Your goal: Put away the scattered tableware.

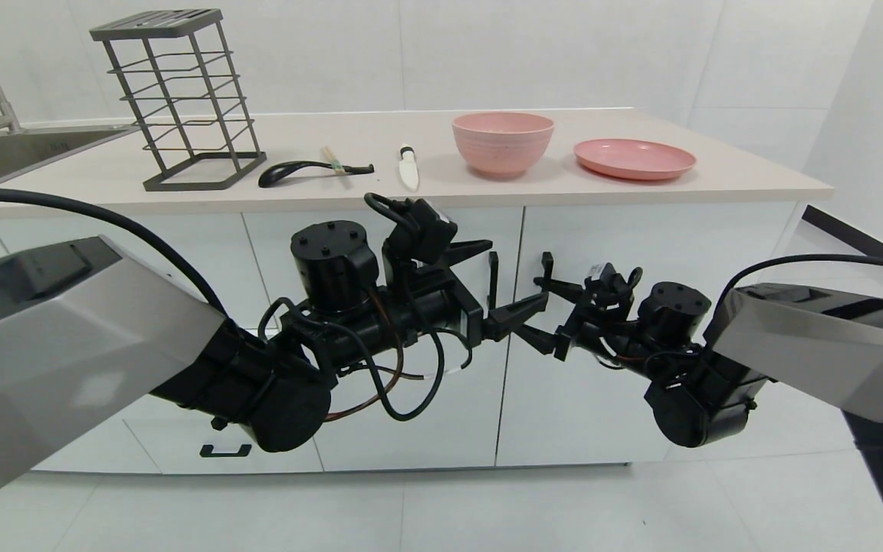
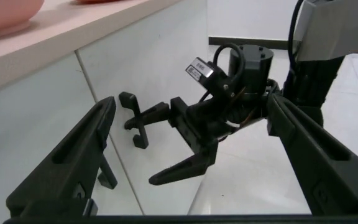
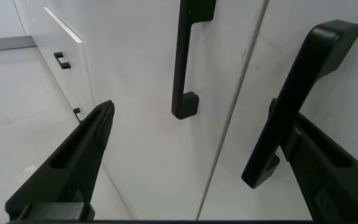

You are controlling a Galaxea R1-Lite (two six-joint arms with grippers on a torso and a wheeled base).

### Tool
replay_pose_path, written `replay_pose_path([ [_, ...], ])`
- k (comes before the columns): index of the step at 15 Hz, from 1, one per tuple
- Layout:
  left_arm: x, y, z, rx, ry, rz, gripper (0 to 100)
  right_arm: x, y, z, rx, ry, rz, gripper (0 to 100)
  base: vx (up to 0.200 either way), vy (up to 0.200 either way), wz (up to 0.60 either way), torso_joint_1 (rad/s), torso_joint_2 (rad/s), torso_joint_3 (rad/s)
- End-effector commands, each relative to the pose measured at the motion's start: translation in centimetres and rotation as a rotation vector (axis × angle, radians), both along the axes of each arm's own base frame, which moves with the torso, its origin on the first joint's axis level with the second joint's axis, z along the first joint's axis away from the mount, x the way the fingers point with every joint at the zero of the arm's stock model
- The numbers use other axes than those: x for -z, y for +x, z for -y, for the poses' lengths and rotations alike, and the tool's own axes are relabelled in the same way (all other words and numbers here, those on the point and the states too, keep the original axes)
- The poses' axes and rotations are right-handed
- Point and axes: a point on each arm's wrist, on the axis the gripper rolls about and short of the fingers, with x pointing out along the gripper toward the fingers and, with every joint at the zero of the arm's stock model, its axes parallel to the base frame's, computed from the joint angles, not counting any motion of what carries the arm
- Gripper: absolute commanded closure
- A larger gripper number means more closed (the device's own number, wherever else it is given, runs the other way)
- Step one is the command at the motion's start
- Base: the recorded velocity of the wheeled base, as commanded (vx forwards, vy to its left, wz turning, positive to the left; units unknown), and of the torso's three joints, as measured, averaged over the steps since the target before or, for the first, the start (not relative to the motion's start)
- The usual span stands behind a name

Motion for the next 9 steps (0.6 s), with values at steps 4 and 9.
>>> replay_pose_path([
  [4,0.6,1.0,0.3,-0.012,0.005,0.002,0,-1.0,-2.6,0.9,-0.09,-0.027,-0.038,0,0.0,0.0,0.0,0.0,0.0,0.0],
  [9,1.2,1.7,2.4,0.02,-0.004,0.013,0,-4.4,-9.3,3.4,-0.162,-0.066,-0.082,0,0.0,0.0,0.0,0.0,0.0,0.0],
])
